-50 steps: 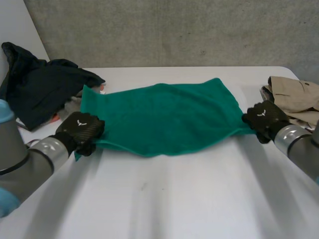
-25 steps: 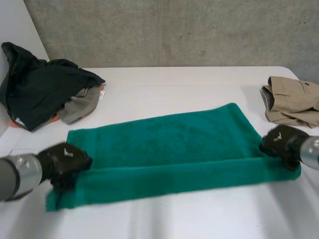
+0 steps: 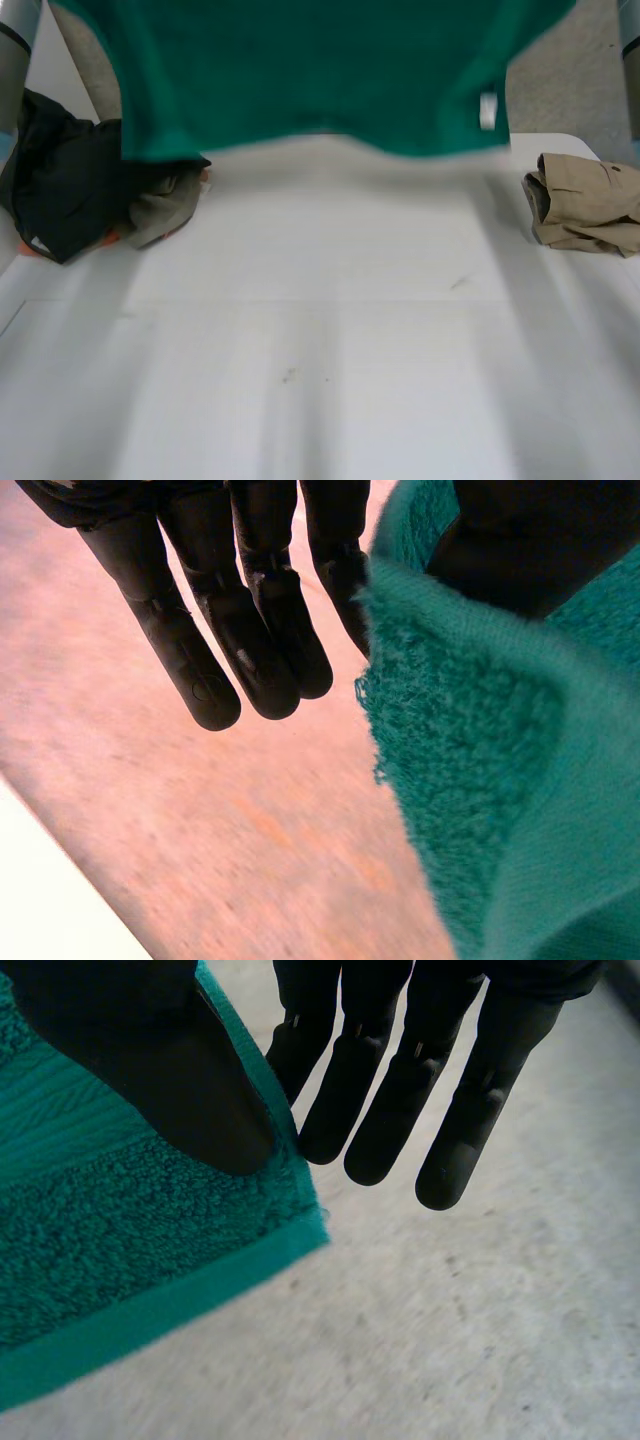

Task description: Fold the laundry.

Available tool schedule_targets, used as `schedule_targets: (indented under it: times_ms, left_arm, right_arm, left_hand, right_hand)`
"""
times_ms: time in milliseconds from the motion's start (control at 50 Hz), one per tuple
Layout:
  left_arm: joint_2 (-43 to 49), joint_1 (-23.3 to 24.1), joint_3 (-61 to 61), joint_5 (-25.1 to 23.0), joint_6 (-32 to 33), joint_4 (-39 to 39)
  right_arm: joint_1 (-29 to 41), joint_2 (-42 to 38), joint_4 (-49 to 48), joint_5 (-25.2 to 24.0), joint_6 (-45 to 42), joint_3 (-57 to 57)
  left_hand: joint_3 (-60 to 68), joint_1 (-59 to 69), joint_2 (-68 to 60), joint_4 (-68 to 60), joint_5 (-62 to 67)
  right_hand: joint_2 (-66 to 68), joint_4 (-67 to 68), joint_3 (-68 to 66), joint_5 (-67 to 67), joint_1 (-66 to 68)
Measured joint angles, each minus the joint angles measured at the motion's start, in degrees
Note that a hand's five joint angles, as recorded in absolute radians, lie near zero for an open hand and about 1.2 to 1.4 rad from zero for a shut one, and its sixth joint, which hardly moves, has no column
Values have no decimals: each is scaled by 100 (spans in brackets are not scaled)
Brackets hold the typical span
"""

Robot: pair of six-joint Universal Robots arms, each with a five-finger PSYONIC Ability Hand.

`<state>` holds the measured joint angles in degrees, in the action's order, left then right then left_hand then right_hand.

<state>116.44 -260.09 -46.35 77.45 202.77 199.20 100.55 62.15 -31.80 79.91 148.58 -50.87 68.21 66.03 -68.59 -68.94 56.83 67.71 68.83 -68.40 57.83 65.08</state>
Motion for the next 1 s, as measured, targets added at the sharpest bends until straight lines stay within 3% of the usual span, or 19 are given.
schedule_targets:
  times_ms: [180,540,700,860,940,1000]
  left_arm:
    - [17,-63,-713,-163,-550,-329]
    - [500,266,-3239,-600,-159,-653]
    - [-285,177,-4596,-672,391,-1951]
    - [-1874,-301,-5957,-899,1725,-4220]
    - [-2210,-553,-6120,-1069,2390,-5095]
    - [-2141,-672,-5976,-1196,2733,-5330]
  right_arm:
    - [-108,97,166,-201,378,-421]
    - [-311,-594,1501,-878,-535,-2197]
    - [-665,-357,3265,-913,-1806,-3029]
    - [-1377,829,5816,-838,-3688,-4155]
    - [-1640,1269,6122,-913,-4338,-4464]
    - [-1620,1275,5925,-951,-4343,-4446]
  left_hand:
    - [0,0,-3,-1,25]
    - [18,0,-9,-3,25]
    - [18,0,-9,-3,25]
    - [18,0,-9,-3,25]
    - [18,0,-9,-3,25]
    - [18,0,-9,-3,25]
  right_hand:
    - [0,0,0,-3,0]
    - [0,1,0,1,0]
    - [0,1,0,2,0]
    - [0,1,0,2,0]
    - [0,1,0,2,0]
    - [0,1,0,-2,0]
